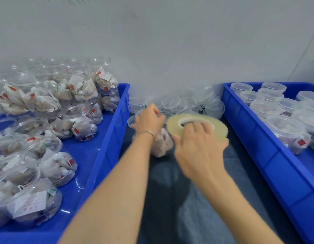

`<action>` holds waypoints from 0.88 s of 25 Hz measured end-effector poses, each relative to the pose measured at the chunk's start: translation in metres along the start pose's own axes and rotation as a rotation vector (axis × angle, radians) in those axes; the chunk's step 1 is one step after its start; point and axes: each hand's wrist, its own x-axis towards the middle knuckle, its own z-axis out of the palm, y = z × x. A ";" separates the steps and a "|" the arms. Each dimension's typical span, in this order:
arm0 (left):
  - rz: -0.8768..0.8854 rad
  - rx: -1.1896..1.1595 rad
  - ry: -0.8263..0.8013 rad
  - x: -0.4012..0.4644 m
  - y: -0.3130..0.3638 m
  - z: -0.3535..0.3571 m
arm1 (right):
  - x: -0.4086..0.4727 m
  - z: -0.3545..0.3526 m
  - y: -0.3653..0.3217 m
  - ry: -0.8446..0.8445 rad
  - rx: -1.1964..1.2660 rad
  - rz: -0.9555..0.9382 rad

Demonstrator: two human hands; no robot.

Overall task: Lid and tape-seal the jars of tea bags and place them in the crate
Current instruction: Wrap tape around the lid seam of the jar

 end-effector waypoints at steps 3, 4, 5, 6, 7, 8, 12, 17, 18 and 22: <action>0.074 0.073 -0.061 0.000 0.000 -0.001 | -0.001 -0.002 0.000 0.103 -0.033 -0.063; 0.157 0.122 -0.048 -0.009 0.002 0.005 | 0.008 0.002 0.004 -0.011 -0.021 -0.008; 0.230 0.145 -0.028 -0.018 0.002 0.011 | 0.016 0.010 0.010 -0.138 -0.008 0.059; 0.291 0.149 -0.005 -0.026 0.002 0.016 | 0.021 0.020 0.017 -0.231 -0.003 0.099; 0.341 0.147 0.008 -0.029 0.000 0.018 | 0.024 0.032 0.024 -0.289 -0.003 0.123; 0.368 0.161 -0.005 -0.030 -0.004 0.018 | 0.024 0.045 0.029 -0.327 -0.011 0.131; 0.371 0.322 -0.264 -0.025 -0.022 0.006 | 0.017 0.086 0.044 -0.542 -0.006 0.128; 0.431 0.219 -0.129 -0.040 -0.007 0.012 | 0.016 0.090 0.057 -0.560 0.320 -0.143; 0.517 0.147 -0.085 -0.047 0.007 0.019 | 0.020 0.076 0.060 -0.498 0.525 -0.152; 0.888 -0.194 0.036 -0.065 0.089 0.045 | 0.037 0.012 0.115 0.025 0.710 0.007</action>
